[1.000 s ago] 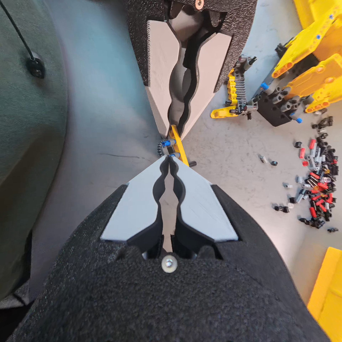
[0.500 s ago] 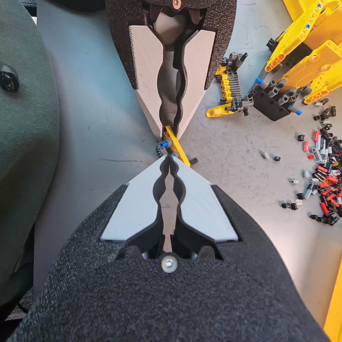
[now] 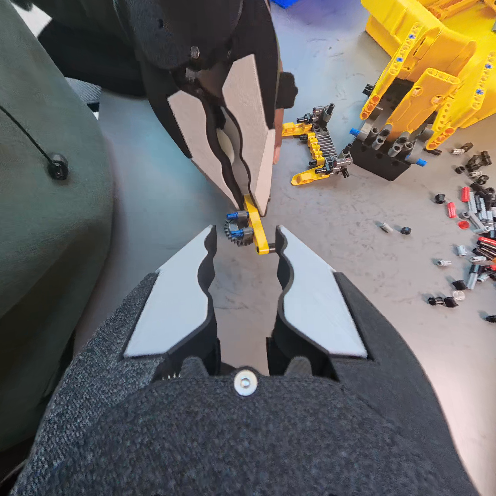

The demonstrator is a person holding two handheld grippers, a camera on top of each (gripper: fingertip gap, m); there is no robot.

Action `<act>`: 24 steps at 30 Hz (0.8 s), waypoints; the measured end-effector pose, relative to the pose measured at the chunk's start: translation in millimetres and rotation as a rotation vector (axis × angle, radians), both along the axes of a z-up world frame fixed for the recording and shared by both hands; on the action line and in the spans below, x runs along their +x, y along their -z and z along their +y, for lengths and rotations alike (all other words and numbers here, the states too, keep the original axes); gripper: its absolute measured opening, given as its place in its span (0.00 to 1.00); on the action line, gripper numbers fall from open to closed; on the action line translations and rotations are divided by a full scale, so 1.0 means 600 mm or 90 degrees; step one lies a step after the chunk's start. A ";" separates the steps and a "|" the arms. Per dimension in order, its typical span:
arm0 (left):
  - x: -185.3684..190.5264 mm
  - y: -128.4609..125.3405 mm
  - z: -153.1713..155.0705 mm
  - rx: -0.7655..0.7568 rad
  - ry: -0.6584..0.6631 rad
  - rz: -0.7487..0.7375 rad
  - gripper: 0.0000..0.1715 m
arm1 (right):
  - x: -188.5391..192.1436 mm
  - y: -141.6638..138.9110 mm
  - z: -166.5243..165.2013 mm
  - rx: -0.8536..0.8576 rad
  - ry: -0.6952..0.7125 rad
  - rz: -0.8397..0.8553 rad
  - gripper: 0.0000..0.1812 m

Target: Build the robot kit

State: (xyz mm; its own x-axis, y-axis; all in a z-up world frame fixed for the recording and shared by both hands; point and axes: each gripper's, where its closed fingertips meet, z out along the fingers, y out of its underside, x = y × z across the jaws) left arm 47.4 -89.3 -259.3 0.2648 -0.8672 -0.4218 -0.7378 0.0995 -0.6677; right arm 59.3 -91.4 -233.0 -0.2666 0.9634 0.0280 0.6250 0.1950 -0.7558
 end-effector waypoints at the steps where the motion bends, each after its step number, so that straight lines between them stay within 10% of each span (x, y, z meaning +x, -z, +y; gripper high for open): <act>1: 0.003 -0.003 0.000 0.027 0.006 0.007 0.07 | 0.001 0.003 -0.002 -0.015 -0.006 -0.009 0.21; 6: 0.008 -0.005 -0.001 0.123 0.020 0.058 0.07 | 0.007 0.020 -0.007 -0.018 -0.038 -0.023 0.15; 18: 0.016 0.002 -0.039 -0.267 0.024 -0.120 0.25 | 0.007 0.040 -0.011 0.033 -0.060 -0.019 0.14; 24: 0.022 0.001 -0.030 -0.272 -0.006 -0.132 0.20 | 0.005 0.043 -0.011 0.059 -0.066 -0.020 0.14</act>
